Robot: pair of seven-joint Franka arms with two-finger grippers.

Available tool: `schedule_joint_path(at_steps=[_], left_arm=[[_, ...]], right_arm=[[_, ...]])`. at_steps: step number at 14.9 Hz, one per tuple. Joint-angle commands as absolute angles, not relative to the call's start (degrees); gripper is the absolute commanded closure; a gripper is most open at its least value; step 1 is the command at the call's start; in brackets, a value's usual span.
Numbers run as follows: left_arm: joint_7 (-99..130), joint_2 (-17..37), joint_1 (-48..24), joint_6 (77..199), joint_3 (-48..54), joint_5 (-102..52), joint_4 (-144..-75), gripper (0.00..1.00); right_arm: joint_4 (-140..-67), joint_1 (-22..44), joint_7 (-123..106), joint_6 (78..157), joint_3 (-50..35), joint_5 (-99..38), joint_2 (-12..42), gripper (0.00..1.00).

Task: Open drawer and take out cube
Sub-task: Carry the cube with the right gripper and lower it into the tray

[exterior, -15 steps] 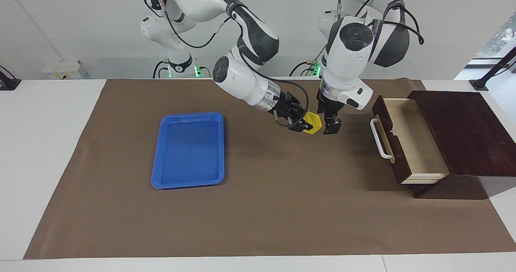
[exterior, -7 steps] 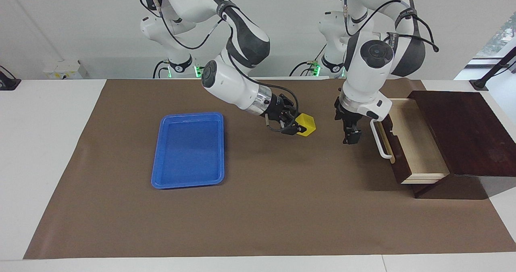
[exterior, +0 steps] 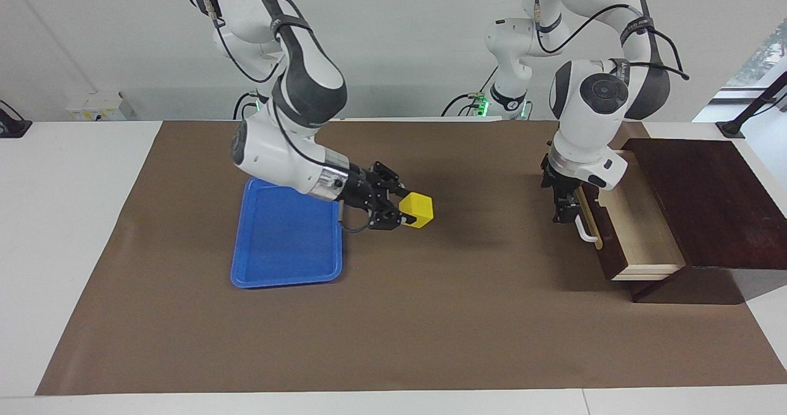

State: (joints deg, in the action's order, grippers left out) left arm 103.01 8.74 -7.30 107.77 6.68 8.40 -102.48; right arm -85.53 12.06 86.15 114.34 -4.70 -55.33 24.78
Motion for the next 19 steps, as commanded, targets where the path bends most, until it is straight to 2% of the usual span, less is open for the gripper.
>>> schedule_joint_path(at_steps=[1,4,7,15,19], left_arm=[[98.0,6.9,-4.8,109.5,7.1,9.6,-105.0,0.0],[94.4,6.9,-2.9,109.9,7.1,9.6,-105.1,0.0],[91.9,6.5,-1.3,113.1,7.1,9.6,-106.9,0.0],[86.1,6.4,2.9,114.3,7.1,9.6,-107.0,0.0],[82.9,6.6,5.4,115.3,7.1,10.2,-107.0,0.0]], right_arm=[[-88.6,4.2,78.8,108.3,-5.5,-58.5,24.0,1.0],[-93.0,-3.3,70.5,101.4,-5.5,-58.8,23.1,1.0],[-100.5,-8.2,60.2,98.9,-5.3,-58.6,20.7,1.0],[-109.9,-10.8,45.1,100.2,-4.7,-55.4,20.6,1.0],[-111.8,-11.2,41.3,101.5,-4.4,-54.2,21.2,1.0]])
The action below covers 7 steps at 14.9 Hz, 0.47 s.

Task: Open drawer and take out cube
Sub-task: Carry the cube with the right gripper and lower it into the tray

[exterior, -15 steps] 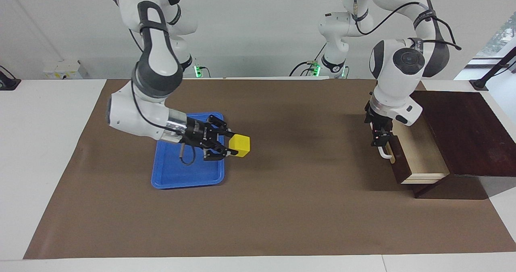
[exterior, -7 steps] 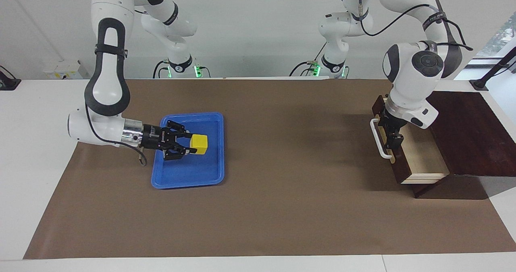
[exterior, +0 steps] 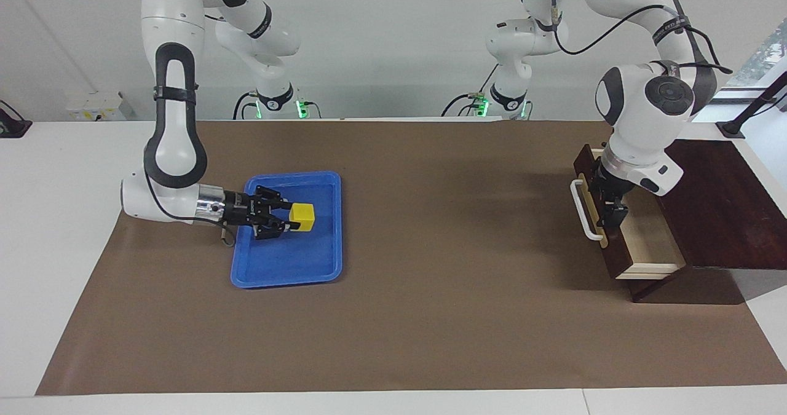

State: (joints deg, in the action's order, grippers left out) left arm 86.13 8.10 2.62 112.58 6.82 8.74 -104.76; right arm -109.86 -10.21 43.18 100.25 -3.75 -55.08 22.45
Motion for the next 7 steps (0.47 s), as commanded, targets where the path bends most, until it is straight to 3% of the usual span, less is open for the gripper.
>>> schedule_joint_path(at_steps=[1,7], left_arm=[[82.2,6.6,6.1,115.9,7.1,10.9,-107.0,0.0],[76.9,6.9,10.0,118.5,7.1,11.1,-106.9,0.0]], right_arm=[[-112.1,-11.3,41.1,101.7,-4.4,-53.6,21.1,1.0],[-109.4,-10.6,41.0,104.3,-4.6,-54.5,23.6,1.0]])
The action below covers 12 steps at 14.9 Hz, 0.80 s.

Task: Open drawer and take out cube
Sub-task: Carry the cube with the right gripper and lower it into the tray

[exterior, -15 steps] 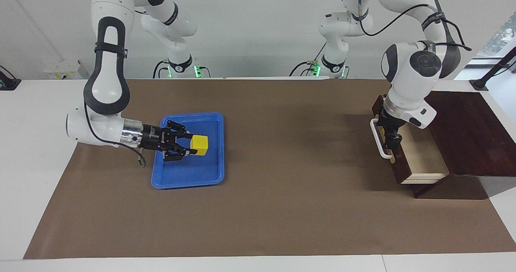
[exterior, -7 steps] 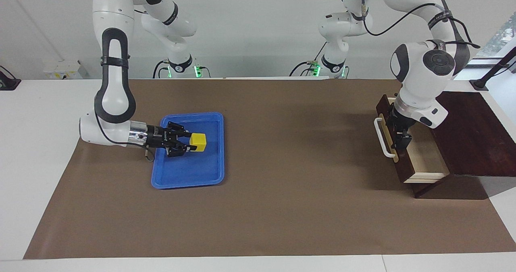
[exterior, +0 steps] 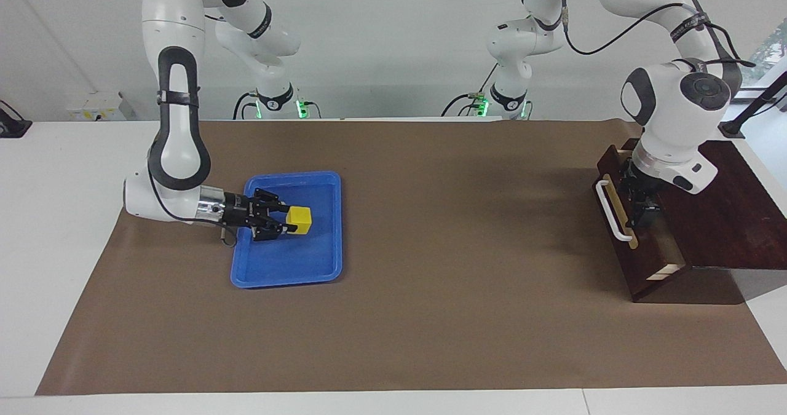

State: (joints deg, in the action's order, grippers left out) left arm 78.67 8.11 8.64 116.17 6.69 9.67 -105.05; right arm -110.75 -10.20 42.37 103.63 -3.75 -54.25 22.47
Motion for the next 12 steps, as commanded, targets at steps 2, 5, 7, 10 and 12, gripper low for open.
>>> schedule_joint_path(at_steps=[2,5,7,10,12], left_arm=[[76.8,6.9,10.2,118.6,7.1,11.1,-106.9,0.0],[74.7,6.9,11.9,118.6,7.1,11.1,-107.0,0.0],[73.7,6.9,12.7,118.8,7.1,11.1,-106.9,0.0],[72.7,6.9,13.8,119.4,7.1,11.1,-106.9,0.0],[72.9,7.3,12.9,119.4,7.2,11.1,-106.3,0.0]], right_arm=[[-108.7,-10.3,41.2,104.3,-4.7,-55.5,24.7,1.0],[-110.7,-10.7,41.9,102.0,-4.7,-55.5,24.4,1.0],[-111.8,-11.1,43.6,99.6,-4.7,-55.5,24.1,1.0],[-114.9,-11.2,44.3,97.5,-4.7,-55.5,23.0,1.0],[-117.1,-11.4,44.0,97.4,-4.7,-55.5,22.3,1.0]])
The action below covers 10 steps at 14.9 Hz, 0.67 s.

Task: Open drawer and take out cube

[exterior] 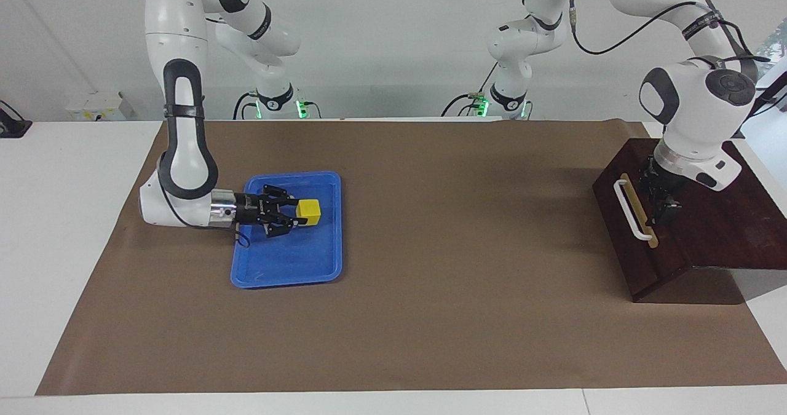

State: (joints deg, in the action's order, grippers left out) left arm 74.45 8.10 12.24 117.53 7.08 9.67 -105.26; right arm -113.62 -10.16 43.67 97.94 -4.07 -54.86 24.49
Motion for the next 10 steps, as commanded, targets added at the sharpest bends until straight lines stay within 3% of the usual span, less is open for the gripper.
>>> schedule_joint_path(at_steps=[1,10], left_arm=[[72.9,7.4,12.1,118.5,7.4,11.1,-105.4,0.0],[63.5,5.4,-0.4,104.7,9.3,4.9,-94.2,0.0]], right_arm=[[-117.9,-11.5,43.9,97.3,-4.7,-55.5,22.2,1.0],[-120.7,-10.8,43.6,97.2,-4.7,-55.5,20.0,1.0]])
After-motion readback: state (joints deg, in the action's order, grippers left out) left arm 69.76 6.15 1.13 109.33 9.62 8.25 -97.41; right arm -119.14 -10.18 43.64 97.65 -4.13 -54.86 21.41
